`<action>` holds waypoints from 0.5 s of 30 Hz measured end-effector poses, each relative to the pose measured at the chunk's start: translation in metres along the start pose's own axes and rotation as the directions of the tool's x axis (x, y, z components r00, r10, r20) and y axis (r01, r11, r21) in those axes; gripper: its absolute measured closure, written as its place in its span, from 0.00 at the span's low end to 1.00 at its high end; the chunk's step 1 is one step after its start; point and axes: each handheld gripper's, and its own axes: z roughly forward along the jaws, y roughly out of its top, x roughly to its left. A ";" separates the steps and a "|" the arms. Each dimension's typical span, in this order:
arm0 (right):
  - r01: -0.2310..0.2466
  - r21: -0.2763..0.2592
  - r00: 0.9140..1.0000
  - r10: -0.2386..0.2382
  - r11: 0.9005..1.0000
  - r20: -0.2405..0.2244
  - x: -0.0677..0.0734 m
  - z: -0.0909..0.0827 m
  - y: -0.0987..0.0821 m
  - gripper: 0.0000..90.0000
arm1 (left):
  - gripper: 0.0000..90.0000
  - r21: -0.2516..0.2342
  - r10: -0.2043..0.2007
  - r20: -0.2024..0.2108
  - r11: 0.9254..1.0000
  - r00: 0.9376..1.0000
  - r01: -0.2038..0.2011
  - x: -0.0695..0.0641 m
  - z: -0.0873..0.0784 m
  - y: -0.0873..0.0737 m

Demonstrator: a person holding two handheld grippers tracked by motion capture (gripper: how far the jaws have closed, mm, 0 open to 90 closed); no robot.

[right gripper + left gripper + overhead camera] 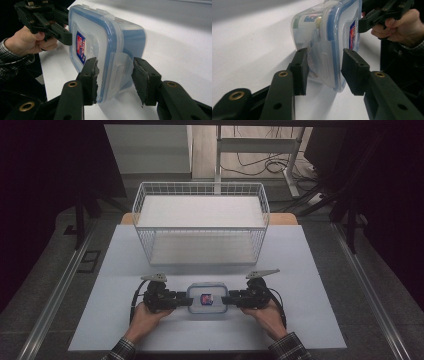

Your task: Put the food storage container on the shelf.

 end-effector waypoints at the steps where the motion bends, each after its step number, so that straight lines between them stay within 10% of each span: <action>1: -0.001 -0.002 1.000 0.001 1.000 0.000 0.000 0.000 0.000 0.62 | 0.64 -0.006 -0.005 0.008 1.000 1.000 0.005 0.001 -0.001 0.000; 15: -0.021 -0.089 0.999 0.018 0.996 -0.040 0.002 -0.020 0.018 0.64 | 0.66 -0.078 -0.026 0.048 0.997 0.998 0.030 -0.005 -0.012 0.022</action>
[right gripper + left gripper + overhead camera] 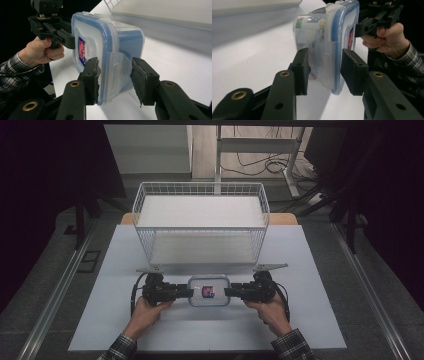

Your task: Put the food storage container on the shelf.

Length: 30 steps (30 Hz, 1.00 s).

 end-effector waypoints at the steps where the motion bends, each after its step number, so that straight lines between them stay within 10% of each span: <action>1: 0.002 -0.001 1.000 -0.002 1.000 0.003 0.001 0.000 0.002 0.64 | 0.66 -0.004 0.001 -0.003 1.000 1.000 -0.001 0.000 -0.001 0.002; 30: 0.072 -0.094 0.997 -0.072 0.993 0.002 0.024 -0.028 0.103 0.64 | 0.65 -0.120 0.052 -0.062 0.991 0.997 -0.059 -0.031 -0.042 0.102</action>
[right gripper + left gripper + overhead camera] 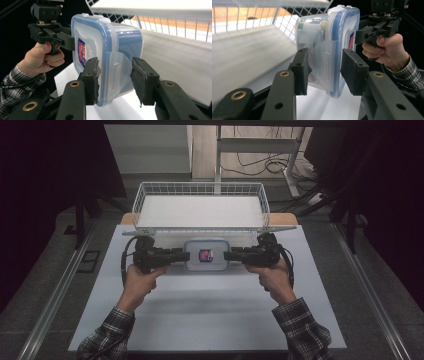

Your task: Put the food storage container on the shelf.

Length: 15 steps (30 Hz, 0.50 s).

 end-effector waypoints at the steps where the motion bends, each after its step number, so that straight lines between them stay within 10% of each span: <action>1: -0.002 -0.004 1.000 0.002 1.000 0.000 0.001 0.000 0.005 0.64 | 0.65 -0.002 0.000 -0.003 1.000 1.000 0.000 -0.001 -0.001 0.004; 15: 0.007 -0.021 1.000 -0.007 1.000 0.002 -0.002 0.001 0.053 0.64 | 0.65 -0.015 0.001 -0.022 1.000 1.000 -0.001 0.004 -0.010 0.048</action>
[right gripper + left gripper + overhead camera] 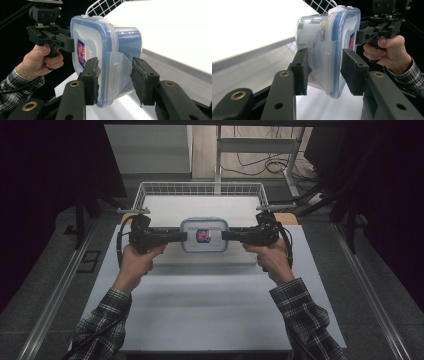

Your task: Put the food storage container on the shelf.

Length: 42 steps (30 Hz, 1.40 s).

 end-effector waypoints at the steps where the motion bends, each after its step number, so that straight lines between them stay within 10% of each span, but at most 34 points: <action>1: -0.001 0.000 1.000 0.001 1.000 0.001 -0.001 0.000 0.003 0.64 | 0.65 -0.002 0.000 0.000 1.000 1.000 0.000 0.001 0.000 0.003; 21: -0.030 -0.029 0.999 0.031 0.999 0.028 -0.024 0.011 0.046 0.64 | 0.65 -0.019 -0.028 -0.004 0.999 1.000 0.028 0.030 0.009 0.048; 42: -0.118 -0.035 0.992 0.120 0.992 0.032 -0.047 0.023 0.052 0.63 | 0.63 -0.026 -0.080 -0.029 0.996 0.996 0.080 0.048 0.020 0.052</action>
